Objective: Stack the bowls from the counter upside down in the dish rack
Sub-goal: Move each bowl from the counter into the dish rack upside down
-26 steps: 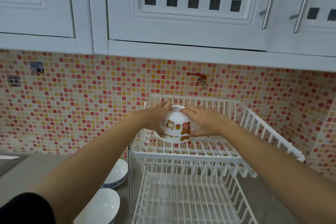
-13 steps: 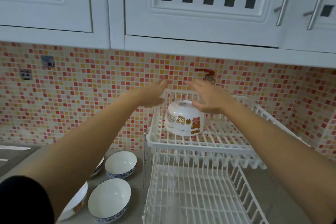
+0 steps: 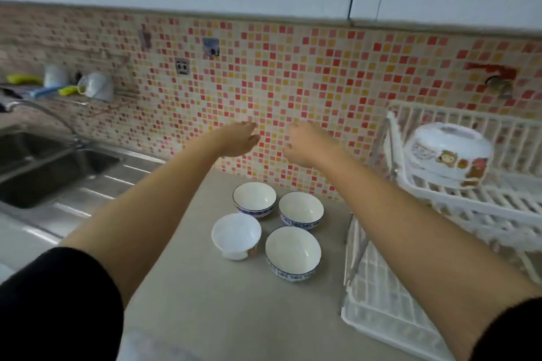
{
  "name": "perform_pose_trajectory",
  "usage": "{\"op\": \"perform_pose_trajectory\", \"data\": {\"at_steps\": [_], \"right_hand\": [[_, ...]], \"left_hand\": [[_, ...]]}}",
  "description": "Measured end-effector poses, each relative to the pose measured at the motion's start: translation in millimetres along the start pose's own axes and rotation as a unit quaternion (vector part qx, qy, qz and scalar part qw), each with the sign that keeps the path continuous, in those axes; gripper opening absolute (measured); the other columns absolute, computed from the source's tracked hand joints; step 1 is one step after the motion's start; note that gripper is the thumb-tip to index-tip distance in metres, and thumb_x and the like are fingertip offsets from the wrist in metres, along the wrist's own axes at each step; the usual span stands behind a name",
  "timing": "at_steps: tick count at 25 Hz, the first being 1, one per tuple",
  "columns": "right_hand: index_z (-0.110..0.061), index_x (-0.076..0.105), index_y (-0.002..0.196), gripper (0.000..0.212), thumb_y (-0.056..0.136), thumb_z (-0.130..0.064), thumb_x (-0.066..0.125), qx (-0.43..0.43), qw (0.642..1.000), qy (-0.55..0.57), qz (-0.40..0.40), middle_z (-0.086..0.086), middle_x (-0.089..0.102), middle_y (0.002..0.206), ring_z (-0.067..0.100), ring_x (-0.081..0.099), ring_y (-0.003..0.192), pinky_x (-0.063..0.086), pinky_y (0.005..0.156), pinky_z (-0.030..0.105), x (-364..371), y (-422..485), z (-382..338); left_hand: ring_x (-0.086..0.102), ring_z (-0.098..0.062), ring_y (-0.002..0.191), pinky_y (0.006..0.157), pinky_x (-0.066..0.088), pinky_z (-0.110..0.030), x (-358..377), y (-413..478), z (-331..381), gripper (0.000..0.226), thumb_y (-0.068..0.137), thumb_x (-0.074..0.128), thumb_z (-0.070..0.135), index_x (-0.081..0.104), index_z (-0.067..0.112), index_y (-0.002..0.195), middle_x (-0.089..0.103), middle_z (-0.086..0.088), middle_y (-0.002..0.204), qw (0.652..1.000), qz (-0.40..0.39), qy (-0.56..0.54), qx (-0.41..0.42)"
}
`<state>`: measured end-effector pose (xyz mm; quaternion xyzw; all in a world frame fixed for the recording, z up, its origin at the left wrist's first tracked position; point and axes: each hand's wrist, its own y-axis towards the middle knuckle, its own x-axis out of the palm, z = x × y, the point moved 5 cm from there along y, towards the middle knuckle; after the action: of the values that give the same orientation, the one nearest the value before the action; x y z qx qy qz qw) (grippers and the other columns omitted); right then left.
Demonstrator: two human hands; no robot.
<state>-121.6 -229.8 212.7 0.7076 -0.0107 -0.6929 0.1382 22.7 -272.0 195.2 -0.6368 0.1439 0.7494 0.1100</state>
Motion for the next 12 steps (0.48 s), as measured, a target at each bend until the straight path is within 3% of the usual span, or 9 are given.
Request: {"op": "perform_pose_trajectory", "data": {"at_steps": [3,6,9,12], "right_hand": [[-0.002,0.036,0.136,0.051,0.094,-0.032,0.045,0.052,0.99,0.098,-0.092,0.016,0.039,0.139,0.035,0.048,0.119,0.044,0.092,0.041,96,4,-36],[0.001,0.038,0.134,0.055,0.094,-0.036,0.047,0.149,0.957,0.196,-0.154,0.019,0.04,0.139,0.035,0.046,0.124,0.042,0.098,0.038,190,-9,-60],[0.005,0.04,0.136,0.059,0.097,-0.039,0.039,0.233,0.91,0.253,-0.23,0.022,0.045,0.14,0.033,0.044,0.129,0.037,0.103,0.033,267,-29,-80],[0.003,0.032,0.141,0.064,0.097,-0.043,0.035,0.328,0.844,0.344,-0.247,0.02,0.041,0.145,0.032,0.041,0.133,0.033,0.11,0.032,316,-40,-86]], "left_hand": [[0.029,-0.032,0.14,0.113,0.026,-0.04,61,-13,-48,0.054,0.101,0.03,0.031,0.02,0.002,0.146,0.027,-0.018,0.153,0.997,-0.063,-0.033,-0.036],[0.03,-0.032,0.139,0.112,0.025,-0.038,130,-20,-85,0.051,0.101,0.03,0.027,0.024,-0.002,0.143,0.028,-0.019,0.152,0.99,-0.101,-0.064,-0.073],[0.031,-0.032,0.138,0.111,0.026,-0.037,199,-23,-114,0.052,0.101,0.03,0.026,0.023,-0.005,0.142,0.028,-0.022,0.151,0.979,-0.136,-0.102,-0.109],[0.035,-0.035,0.135,0.11,0.028,-0.037,257,-25,-130,0.053,0.101,0.031,0.025,0.02,-0.005,0.143,0.03,-0.024,0.149,0.966,-0.153,-0.154,-0.142]]}}
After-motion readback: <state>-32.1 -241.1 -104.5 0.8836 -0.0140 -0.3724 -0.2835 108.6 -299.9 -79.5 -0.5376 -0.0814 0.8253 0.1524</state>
